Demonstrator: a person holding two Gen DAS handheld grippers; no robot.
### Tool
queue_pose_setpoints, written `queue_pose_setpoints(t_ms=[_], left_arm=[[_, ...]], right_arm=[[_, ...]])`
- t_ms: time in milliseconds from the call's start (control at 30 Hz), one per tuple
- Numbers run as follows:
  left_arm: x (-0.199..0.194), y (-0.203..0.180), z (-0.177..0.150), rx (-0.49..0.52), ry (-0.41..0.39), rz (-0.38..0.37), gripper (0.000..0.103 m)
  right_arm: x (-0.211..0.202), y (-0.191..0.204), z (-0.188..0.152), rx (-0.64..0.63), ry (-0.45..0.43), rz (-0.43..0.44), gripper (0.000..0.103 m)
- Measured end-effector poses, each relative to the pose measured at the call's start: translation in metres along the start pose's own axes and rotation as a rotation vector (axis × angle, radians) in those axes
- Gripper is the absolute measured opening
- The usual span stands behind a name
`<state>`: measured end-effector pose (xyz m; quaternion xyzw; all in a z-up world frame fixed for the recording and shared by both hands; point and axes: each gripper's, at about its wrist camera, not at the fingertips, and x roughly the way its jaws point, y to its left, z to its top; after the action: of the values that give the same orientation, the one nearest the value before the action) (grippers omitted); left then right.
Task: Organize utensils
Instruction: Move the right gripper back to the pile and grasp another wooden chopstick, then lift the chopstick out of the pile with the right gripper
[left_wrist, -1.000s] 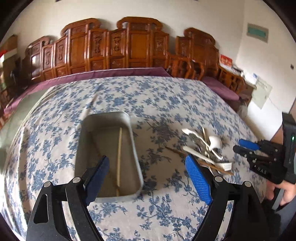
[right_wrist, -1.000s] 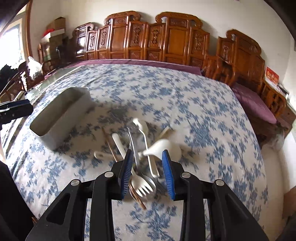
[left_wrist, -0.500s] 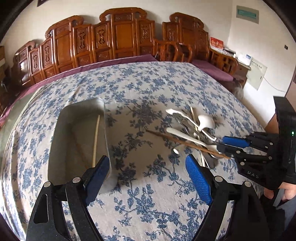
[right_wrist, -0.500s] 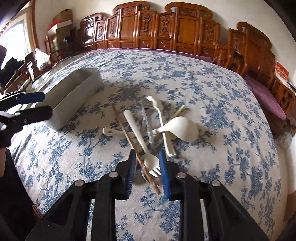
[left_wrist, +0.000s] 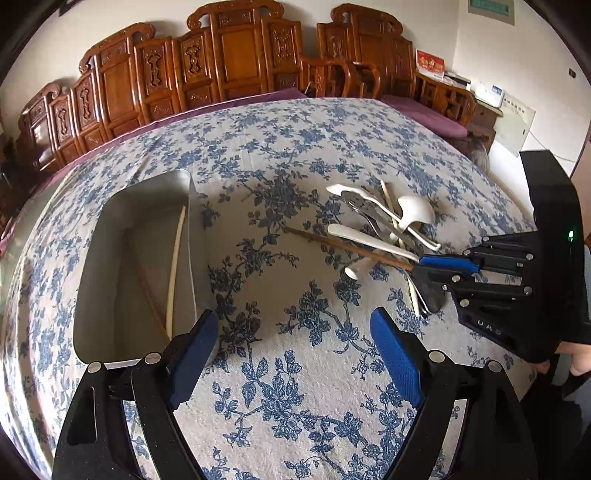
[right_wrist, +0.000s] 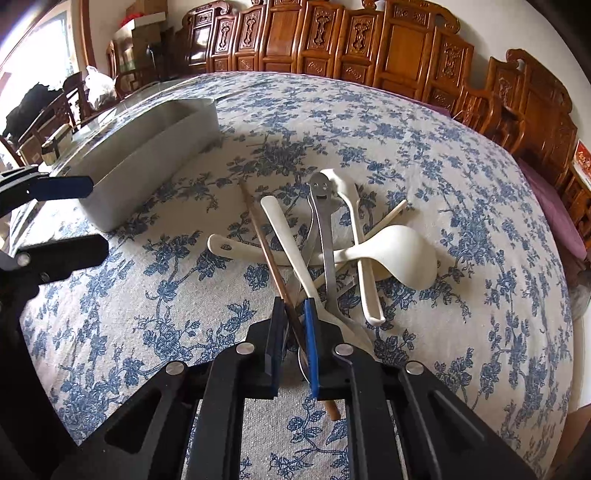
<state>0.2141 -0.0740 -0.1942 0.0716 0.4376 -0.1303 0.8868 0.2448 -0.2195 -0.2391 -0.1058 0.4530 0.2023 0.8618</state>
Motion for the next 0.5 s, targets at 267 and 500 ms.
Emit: queue_pose_setpoints(t_ms=[267,500], left_arm=[[0.004,-0.0053,-0.0011,0.019,0.006,0.012,0.081],[0.0062,-0.0073,-0.002,0.028,0.012,0.021,0.081]], right_arm=[[0.0011,0.0061,0.0011,-0.034,0.006,0.005,0.012],[0.0028,0.0066,0.001,-0.036,0.01,0.016,0.012]])
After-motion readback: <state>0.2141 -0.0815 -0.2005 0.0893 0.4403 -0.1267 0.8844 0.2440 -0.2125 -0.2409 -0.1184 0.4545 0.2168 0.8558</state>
